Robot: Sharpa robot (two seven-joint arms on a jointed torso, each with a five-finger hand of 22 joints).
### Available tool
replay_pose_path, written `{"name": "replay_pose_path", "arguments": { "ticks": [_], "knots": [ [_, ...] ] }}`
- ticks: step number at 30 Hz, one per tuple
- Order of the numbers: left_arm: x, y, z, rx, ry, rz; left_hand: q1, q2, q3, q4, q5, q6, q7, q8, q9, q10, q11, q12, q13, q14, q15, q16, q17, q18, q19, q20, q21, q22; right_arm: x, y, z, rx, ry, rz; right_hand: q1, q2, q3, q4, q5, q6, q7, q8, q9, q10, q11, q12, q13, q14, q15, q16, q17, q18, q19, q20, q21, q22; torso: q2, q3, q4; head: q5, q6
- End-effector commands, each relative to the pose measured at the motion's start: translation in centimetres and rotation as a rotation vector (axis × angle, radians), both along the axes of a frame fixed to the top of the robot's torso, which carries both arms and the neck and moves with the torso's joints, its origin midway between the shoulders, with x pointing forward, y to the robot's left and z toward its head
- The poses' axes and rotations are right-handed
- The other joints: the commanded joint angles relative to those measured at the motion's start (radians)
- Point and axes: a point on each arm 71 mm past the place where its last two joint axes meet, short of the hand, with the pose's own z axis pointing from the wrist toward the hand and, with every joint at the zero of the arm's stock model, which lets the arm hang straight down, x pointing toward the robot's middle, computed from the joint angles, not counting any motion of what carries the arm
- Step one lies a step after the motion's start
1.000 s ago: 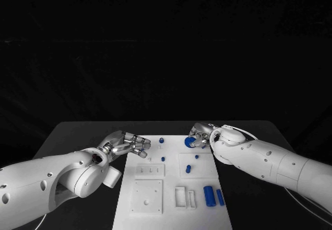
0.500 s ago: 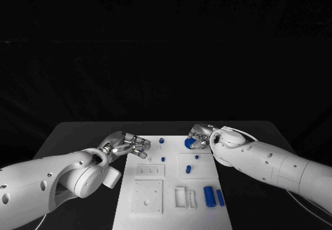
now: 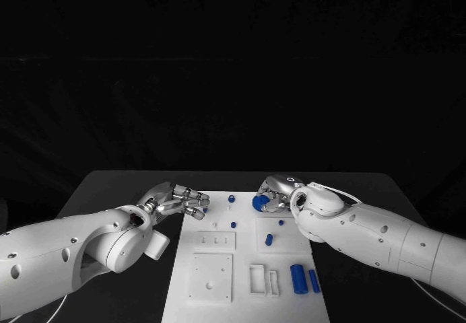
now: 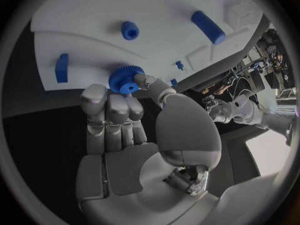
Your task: Assemble the parts on the task board
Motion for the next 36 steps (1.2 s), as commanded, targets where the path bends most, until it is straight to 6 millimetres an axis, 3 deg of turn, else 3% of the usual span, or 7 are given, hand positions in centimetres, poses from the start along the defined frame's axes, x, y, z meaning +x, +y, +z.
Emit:
{"name": "replay_pose_path", "arguments": {
  "ticks": [1, 7, 14, 22, 29, 36],
  "knots": [
    [0.1, -0.1, 0.4, -0.007, -0.020, -0.007, -0.001, -0.009, 0.007, 0.000, -0.002, -0.005, 0.001, -0.002, -0.001, -0.005, 0.000, -0.001, 0.000, -0.001, 0.006, -0.004, -0.001, -0.002, -0.003, 0.004, 0.002, -0.001, -0.4, 0.9, 0.9, -0.005, -0.067, 0.000, -0.004, -0.002, 0.001, 0.007, -0.004, 0.044, 0.006, 0.002, -0.001, 0.000, -0.005, -0.003, 0.000, 0.001, -0.007, 0.002, 0.000, 0.003, 0.011, -0.008, 0.007, 0.093, 0.000, -0.0010, 0.0007, 0.007, 0.002],
    [0.2, 0.0, 0.5, -0.007, -0.025, -0.005, 0.000, -0.009, 0.009, -0.001, -0.001, -0.005, 0.001, -0.002, -0.001, -0.005, 0.000, -0.001, 0.000, -0.001, 0.006, -0.003, -0.001, -0.002, -0.003, 0.004, 0.003, -0.001, -1.0, 3.2, 1.4, 0.016, -0.081, 0.045, -0.003, -0.004, -0.002, 0.013, -0.013, 0.044, 0.006, 0.002, -0.001, 0.000, -0.005, -0.006, -0.001, 0.001, -0.007, 0.001, -0.001, 0.003, 0.011, -0.008, 0.007, 0.092, 0.001, -0.0006, -0.0006, 0.018, 0.002],
    [0.2, -0.2, 0.7, -0.008, -0.028, -0.008, 0.000, -0.009, 0.009, -0.001, -0.001, -0.005, 0.001, -0.002, -0.001, -0.005, 0.000, -0.001, 0.000, -0.001, 0.006, -0.003, -0.001, -0.002, -0.003, 0.004, 0.003, -0.001, -1.1, 5.4, 1.7, 0.032, -0.093, 0.077, 0.000, -0.004, -0.005, 0.019, -0.017, 0.045, 0.006, 0.002, -0.001, -0.001, -0.005, -0.008, -0.002, 0.001, -0.007, 0.000, -0.002, 0.003, 0.011, -0.009, 0.009, 0.093, 0.000, -0.0014, 0.0024, 0.023, 0.003],
    [0.1, -0.5, 0.8, -0.010, -0.029, -0.014, -0.001, -0.010, 0.010, -0.003, -0.001, -0.006, 0.001, -0.002, -0.001, -0.004, 0.000, -0.001, 0.000, -0.001, 0.006, -0.004, -0.002, -0.002, -0.003, 0.004, 0.006, -0.003, -0.7, 7.5, 1.1, 0.024, -0.091, 0.097, 0.003, -0.004, -0.010, 0.023, -0.019, 0.043, 0.006, 0.002, -0.001, -0.001, -0.005, -0.008, -0.001, 0.001, -0.007, -0.001, -0.003, 0.004, 0.011, -0.008, 0.008, 0.092, 0.002, 0.0010, 0.0037, 0.029, 0.002],
    [0.1, -0.8, 0.8, -0.012, -0.028, -0.022, -0.001, -0.010, 0.010, -0.003, -0.001, -0.006, 0.001, -0.002, -0.001, -0.004, 0.000, -0.001, 0.000, -0.001, 0.006, -0.004, -0.002, -0.002, -0.003, 0.004, 0.006, -0.003, -0.4, 8.5, 0.3, 0.006, -0.086, 0.103, 0.004, -0.004, -0.012, 0.024, -0.020, 0.041, 0.006, 0.002, -0.001, -0.001, -0.004, -0.009, -0.001, 0.001, -0.007, -0.002, -0.004, 0.004, 0.011, -0.008, 0.008, 0.092, 0.002, 0.0003, 0.0055, 0.032, -0.001],
    [0.1, -1.0, 0.8, -0.013, -0.027, -0.027, -0.001, -0.010, 0.010, -0.003, -0.001, -0.006, 0.001, -0.002, -0.001, -0.004, 0.000, -0.001, 0.000, -0.001, 0.006, -0.004, -0.002, -0.002, -0.003, 0.004, 0.006, -0.003, -0.2, 8.9, -0.8, -0.017, -0.068, 0.105, 0.003, -0.003, -0.017, 0.026, -0.024, 0.040, 0.006, 0.002, -0.001, -0.002, -0.004, -0.011, -0.003, 0.000, -0.006, -0.004, -0.005, 0.004, 0.011, -0.008, 0.006, 0.092, 0.002, 0.0002, 0.0028, 0.039, -0.003]
  ]
}}
